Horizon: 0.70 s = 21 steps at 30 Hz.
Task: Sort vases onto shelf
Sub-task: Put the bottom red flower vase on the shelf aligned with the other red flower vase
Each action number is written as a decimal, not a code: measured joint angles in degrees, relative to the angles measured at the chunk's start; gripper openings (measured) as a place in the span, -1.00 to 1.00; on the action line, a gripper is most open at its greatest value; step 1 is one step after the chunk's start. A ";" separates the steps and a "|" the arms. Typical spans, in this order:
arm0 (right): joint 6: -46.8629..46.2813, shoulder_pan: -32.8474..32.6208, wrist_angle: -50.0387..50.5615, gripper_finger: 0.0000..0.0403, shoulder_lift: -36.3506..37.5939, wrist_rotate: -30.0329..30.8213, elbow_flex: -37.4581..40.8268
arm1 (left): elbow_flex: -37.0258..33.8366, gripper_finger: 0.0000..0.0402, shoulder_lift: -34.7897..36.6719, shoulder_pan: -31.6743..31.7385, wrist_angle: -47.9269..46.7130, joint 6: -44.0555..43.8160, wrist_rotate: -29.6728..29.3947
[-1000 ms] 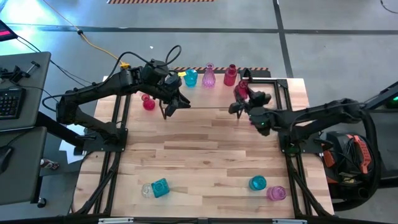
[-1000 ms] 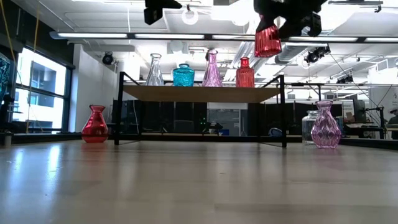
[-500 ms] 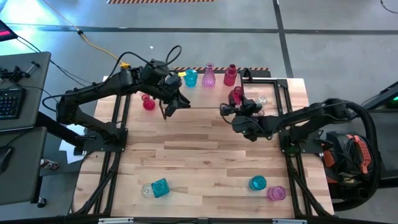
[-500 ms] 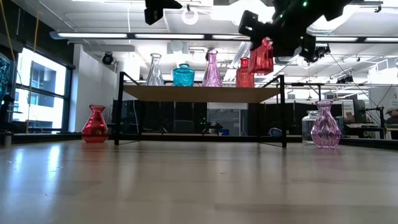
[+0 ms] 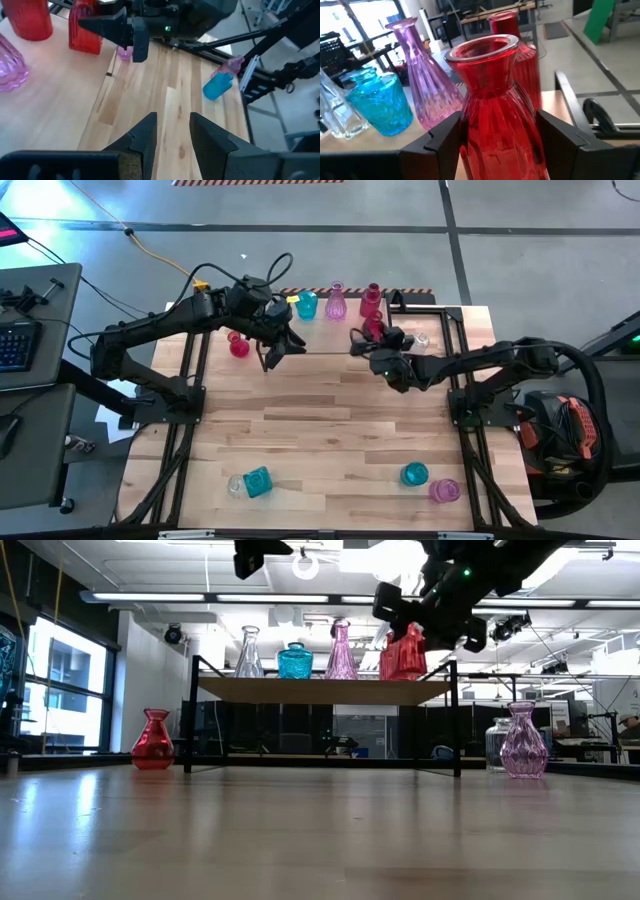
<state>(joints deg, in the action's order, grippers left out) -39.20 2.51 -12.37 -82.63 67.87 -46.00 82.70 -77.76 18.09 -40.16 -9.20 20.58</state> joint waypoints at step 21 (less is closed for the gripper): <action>7.76 3.20 -4.81 -0.02 0.02 -3.22 0.00 | -36.80 -0.47 32.72 -2.51 18.53 -1.64 -17.23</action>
<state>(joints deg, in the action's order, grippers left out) -31.44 5.71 -17.18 -82.61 64.64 -46.00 45.89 -45.03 15.57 -21.62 -10.85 3.35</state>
